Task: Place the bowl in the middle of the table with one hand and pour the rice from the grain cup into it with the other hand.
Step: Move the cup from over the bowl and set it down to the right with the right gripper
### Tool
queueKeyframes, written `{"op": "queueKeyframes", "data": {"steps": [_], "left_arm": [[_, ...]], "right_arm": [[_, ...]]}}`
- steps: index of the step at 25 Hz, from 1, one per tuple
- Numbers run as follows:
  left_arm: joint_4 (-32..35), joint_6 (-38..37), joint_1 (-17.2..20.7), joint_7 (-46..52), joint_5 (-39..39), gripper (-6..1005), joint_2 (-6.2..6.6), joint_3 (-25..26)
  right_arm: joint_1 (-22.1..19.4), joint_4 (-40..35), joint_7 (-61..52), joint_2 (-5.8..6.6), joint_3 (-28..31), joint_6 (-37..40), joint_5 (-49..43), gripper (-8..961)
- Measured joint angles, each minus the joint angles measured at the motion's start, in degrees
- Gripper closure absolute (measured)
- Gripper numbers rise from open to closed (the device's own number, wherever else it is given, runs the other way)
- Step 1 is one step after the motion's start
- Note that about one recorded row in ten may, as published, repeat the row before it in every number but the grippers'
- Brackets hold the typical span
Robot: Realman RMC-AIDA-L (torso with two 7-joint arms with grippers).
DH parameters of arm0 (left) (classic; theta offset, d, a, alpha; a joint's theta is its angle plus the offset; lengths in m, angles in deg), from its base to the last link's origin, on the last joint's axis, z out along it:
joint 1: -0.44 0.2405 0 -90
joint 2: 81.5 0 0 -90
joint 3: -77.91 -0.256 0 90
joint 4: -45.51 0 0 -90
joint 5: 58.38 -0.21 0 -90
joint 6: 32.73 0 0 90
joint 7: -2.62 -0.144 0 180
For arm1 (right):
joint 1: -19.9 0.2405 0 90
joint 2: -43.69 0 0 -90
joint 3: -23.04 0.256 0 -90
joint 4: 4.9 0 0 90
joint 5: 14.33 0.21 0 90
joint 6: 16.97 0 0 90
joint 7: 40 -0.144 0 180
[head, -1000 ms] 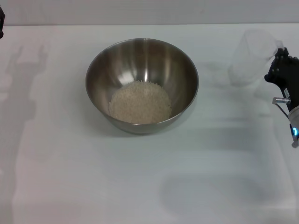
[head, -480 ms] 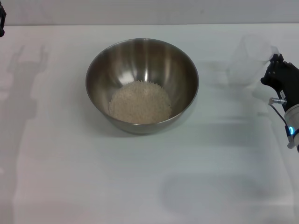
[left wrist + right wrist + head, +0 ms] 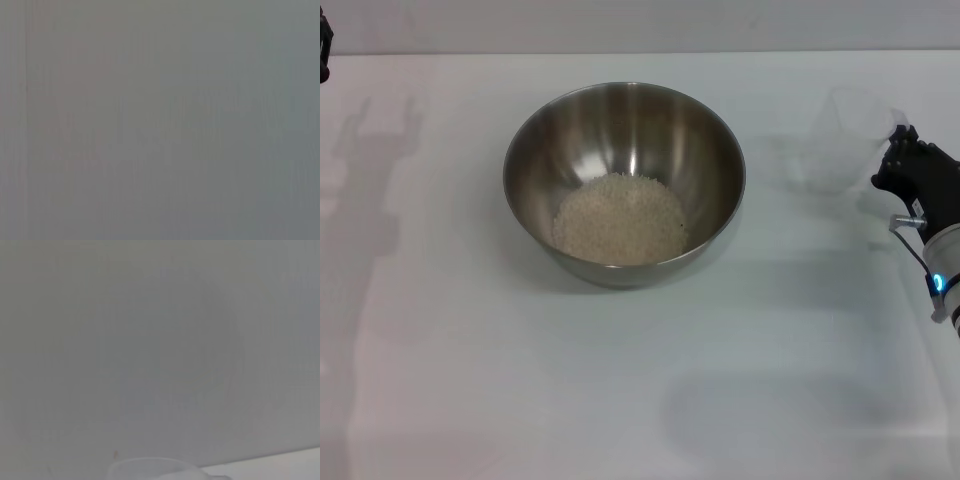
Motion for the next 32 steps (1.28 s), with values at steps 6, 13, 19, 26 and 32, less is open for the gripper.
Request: {"op": "queueKeyframes", "data": {"steps": [6, 13, 19, 26, 32], "left_arm": [[-0.27, 0.00, 0.26, -0.02, 0.00, 426, 0.06, 0.00], [-0.41, 0.00, 0.47, -0.06, 0.00, 426, 0.09, 0.00], [-0.44, -0.03, 0.52, -0.10, 0.00, 426, 0.17, 0.01], [-0.43, -1.08, 0.61, -0.10, 0.00, 426, 0.18, 0.01], [-0.16, -1.14, 0.62, -0.10, 0.00, 426, 0.18, 0.01]], "right_arm": [[-0.01, 0.00, -0.01, 0.00, -0.49, -0.73, 0.05, 953], [-0.15, 0.07, -0.01, 0.07, -0.70, -1.74, -0.37, 952], [-0.42, 0.31, -0.01, 0.14, -1.34, -1.84, -0.51, 863], [-1.29, 0.95, -0.01, 0.19, -2.66, -1.22, -0.57, 801], [-3.21, 2.35, 0.25, 0.23, -3.61, 1.73, -0.63, 645]]}}
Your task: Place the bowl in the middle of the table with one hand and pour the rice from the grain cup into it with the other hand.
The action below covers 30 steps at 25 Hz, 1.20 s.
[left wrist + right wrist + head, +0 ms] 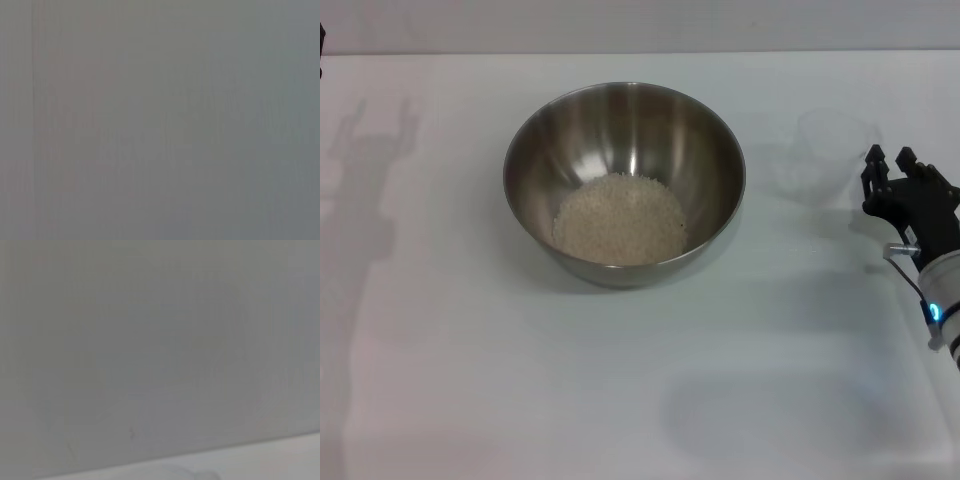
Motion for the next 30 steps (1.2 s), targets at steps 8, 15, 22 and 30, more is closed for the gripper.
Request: {"op": "queueKeyframes", "data": {"steps": [8, 15, 22, 30], "left_arm": [[0.32, 0.10, 0.00, 0.00, 0.00, 426, -0.06, 0.00], [1.00, 0.24, 0.13, 0.00, 0.00, 426, -0.18, 0.00], [1.22, -0.08, 2.00, 0.00, 0.04, 426, 0.00, 0.54], [1.27, -1.82, 4.16, 0.00, 0.00, 426, -0.03, 0.58]], "right_arm": [[-2.28, 0.75, 0.37, 0.08, -4.75, 9.70, -0.08, 609], [-2.19, -1.82, 0.63, 0.05, -7.05, 15.56, -0.08, 608], [-4.17, -4.92, 0.68, 0.23, -6.27, 22.46, 0.36, 608], [-7.19, -7.20, 0.68, 0.24, -4.18, 27.46, 0.52, 608]]}}
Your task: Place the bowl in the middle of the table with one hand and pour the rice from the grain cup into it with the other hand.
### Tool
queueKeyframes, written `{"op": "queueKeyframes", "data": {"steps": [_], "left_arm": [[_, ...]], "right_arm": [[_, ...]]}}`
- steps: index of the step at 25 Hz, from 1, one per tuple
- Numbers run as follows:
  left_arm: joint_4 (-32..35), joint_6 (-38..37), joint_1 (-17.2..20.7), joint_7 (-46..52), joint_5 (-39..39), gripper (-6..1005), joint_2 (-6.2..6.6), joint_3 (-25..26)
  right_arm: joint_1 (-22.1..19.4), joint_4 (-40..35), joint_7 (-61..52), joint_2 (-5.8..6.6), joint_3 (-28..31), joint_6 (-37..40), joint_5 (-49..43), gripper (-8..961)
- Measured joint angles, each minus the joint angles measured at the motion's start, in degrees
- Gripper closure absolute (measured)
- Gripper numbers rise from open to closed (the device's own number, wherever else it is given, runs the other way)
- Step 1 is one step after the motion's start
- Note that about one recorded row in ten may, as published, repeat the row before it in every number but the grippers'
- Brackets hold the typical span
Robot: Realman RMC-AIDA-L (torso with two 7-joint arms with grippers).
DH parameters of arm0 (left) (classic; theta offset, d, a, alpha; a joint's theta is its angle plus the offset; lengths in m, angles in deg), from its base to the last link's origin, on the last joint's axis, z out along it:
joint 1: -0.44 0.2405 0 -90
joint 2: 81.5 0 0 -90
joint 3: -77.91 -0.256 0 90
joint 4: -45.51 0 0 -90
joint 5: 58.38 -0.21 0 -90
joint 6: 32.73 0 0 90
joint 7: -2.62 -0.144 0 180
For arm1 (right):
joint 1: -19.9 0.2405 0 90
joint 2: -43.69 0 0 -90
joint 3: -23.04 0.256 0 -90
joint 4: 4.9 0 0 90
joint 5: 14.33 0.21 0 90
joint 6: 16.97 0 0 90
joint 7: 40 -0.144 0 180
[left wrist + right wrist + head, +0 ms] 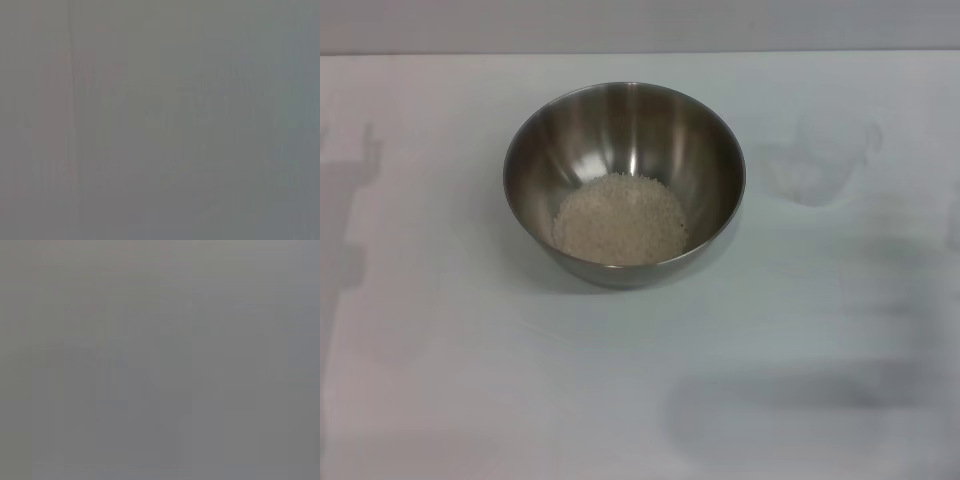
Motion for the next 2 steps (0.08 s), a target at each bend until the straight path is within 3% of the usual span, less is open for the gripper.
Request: {"op": "queueKeyframes", "data": {"steps": [2], "left_arm": [[0.04, 0.00, 0.56, -0.13, 0.00, 426, 0.00, -0.02]], "right_arm": [[-0.76, -0.40, -0.17, 0.00, 0.02, 1.67, 0.00, 608]]}}
